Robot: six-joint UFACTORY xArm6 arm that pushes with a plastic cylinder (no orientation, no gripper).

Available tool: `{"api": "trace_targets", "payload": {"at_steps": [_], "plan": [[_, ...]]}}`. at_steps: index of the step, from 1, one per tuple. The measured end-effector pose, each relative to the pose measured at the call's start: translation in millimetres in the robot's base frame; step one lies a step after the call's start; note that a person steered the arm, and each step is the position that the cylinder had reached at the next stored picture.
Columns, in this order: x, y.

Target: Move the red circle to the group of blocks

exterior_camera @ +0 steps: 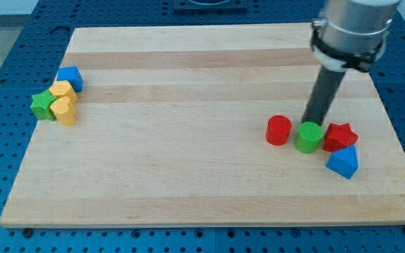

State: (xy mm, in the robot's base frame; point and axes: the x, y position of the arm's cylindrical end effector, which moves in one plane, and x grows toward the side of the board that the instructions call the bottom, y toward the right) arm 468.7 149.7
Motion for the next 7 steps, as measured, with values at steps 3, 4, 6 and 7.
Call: {"api": "trace_targets", "payload": {"at_steps": [3, 4, 6, 7], "plan": [[6, -185], [6, -139], [49, -89], [65, -133]]}}
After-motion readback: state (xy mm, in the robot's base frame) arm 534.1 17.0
